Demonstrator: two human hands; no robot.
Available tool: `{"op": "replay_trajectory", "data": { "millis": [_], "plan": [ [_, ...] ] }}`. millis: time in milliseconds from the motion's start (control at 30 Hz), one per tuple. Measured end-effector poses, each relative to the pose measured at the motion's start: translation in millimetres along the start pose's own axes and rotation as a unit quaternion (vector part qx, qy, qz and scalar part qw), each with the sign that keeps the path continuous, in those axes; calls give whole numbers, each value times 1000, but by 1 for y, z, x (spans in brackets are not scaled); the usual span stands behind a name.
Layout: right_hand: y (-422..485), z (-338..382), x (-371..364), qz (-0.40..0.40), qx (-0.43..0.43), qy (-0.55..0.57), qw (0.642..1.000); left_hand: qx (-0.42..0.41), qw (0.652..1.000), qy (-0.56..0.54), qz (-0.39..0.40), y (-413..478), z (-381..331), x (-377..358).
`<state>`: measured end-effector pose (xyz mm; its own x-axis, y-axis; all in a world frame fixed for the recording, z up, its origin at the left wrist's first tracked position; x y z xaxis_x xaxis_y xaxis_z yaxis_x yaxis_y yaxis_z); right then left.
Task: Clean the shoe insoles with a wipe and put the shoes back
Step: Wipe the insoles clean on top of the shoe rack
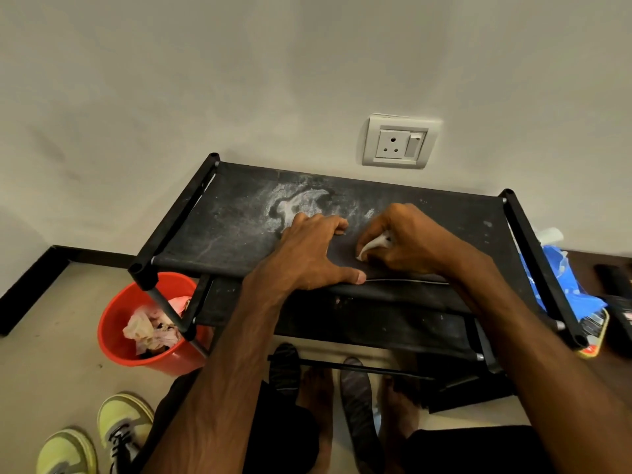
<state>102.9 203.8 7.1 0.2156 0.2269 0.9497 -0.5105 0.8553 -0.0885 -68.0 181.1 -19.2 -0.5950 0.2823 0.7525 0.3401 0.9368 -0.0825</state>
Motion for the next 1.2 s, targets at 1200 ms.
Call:
{"op": "replay_trajectory", "data": {
  "millis": [1200],
  "plan": [
    [-1, -1, 7, 84, -36, 26, 995, 7, 1000, 0, -6, -3, -3, -1]
  ]
}}
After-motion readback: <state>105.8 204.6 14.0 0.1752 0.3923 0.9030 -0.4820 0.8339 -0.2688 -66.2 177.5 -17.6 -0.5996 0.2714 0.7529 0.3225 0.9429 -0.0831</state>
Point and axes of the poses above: each hand's wrist, its own y-axis towards the middle knuckle, its own x-axis out of the back of the hand, z = x × y, the point moved 4 cm from there along y, towards the middle knuckle, and after that the axes turned 9 degrees about -y, right-handed, at the moved point
